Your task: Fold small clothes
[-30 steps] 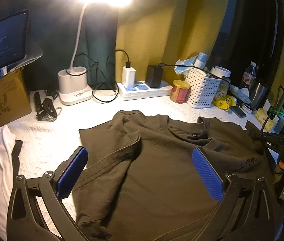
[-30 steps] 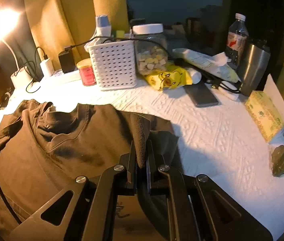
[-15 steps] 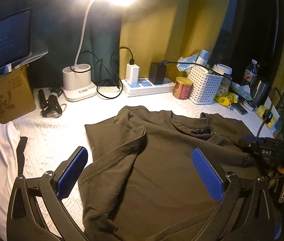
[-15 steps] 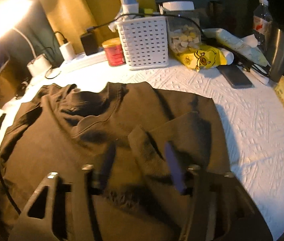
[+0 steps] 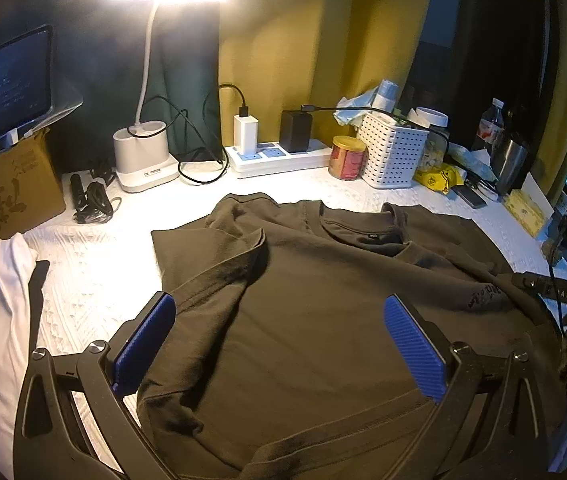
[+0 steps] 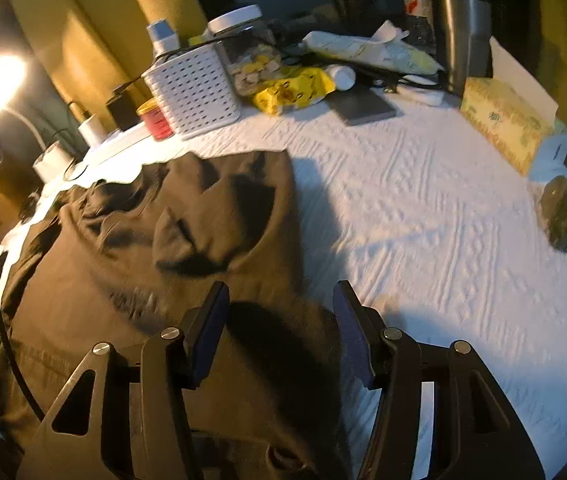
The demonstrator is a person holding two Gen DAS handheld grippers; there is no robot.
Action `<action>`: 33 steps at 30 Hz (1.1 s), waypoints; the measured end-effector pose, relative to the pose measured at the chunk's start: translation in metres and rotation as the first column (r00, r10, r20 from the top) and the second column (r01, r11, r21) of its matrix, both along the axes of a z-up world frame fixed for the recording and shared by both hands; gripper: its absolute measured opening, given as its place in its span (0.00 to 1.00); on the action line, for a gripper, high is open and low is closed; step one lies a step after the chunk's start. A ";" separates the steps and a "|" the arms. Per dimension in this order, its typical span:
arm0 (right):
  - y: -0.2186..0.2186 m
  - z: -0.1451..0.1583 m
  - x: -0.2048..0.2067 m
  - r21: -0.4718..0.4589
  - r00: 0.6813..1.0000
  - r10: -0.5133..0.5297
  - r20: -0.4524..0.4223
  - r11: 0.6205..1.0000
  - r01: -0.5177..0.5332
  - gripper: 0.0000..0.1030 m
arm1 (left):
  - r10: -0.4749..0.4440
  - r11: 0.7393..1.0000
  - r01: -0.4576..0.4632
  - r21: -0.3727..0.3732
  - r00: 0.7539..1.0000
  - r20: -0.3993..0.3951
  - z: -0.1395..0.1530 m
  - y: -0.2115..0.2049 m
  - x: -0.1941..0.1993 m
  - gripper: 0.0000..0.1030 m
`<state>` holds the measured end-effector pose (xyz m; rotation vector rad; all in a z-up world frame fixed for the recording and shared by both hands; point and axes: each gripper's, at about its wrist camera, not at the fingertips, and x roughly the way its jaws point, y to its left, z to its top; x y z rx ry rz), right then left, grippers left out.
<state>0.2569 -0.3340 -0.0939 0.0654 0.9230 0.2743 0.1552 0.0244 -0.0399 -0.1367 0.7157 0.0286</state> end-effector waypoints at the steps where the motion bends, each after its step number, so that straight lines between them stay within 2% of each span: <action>1: 0.002 -0.001 -0.003 -0.002 1.000 0.009 -0.001 1.000 -0.009 0.55 | -0.001 1.000 0.001 0.001 1.000 -0.001 0.000 -0.001 -0.001 0.99; 3: 0.003 -0.003 -0.006 0.006 1.000 0.027 -0.005 1.000 -0.027 0.34 | -0.005 1.000 0.005 0.001 1.000 -0.004 0.000 -0.004 -0.002 0.99; 4: 0.004 -0.004 -0.008 0.004 0.999 0.033 0.000 0.999 -0.033 0.17 | -0.007 1.000 0.007 0.001 1.000 -0.005 0.000 -0.005 -0.002 0.99; 5: 0.004 -0.004 -0.010 -0.007 0.999 0.033 0.005 0.999 -0.033 0.12 | -0.008 1.000 0.008 0.003 1.000 -0.006 0.000 -0.005 -0.003 0.99; 12: 0.014 0.013 -0.029 -0.051 0.993 0.065 0.098 0.997 -0.060 0.10 | -0.008 1.000 0.008 0.008 1.000 0.001 0.003 -0.004 -0.012 0.99; 16: 0.027 0.023 -0.040 -0.122 0.985 0.080 0.154 0.991 -0.061 0.10 | -0.007 1.000 0.007 0.006 1.000 0.006 0.003 -0.001 -0.018 0.99; 21: 0.032 0.024 -0.049 -0.197 0.978 0.026 0.205 0.980 0.015 0.10 | -0.006 1.000 0.006 -0.001 1.000 0.004 0.001 0.006 -0.023 0.99; 23: 0.032 0.022 -0.050 -0.182 0.981 0.031 0.192 0.983 0.005 0.10 | -0.006 1.000 0.006 -0.005 1.000 0.005 0.000 0.009 -0.025 0.99; 27: 0.049 0.017 -0.057 -0.139 0.982 0.109 0.151 0.986 -0.088 0.08 | -0.004 1.000 0.004 -0.009 1.000 0.009 0.000 0.016 -0.029 0.99; 33: 0.083 -0.006 -0.061 -0.160 0.977 0.211 0.038 0.966 -0.202 0.10 | 0.003 1.000 -0.003 -0.025 1.000 0.005 -0.006 0.031 -0.035 0.99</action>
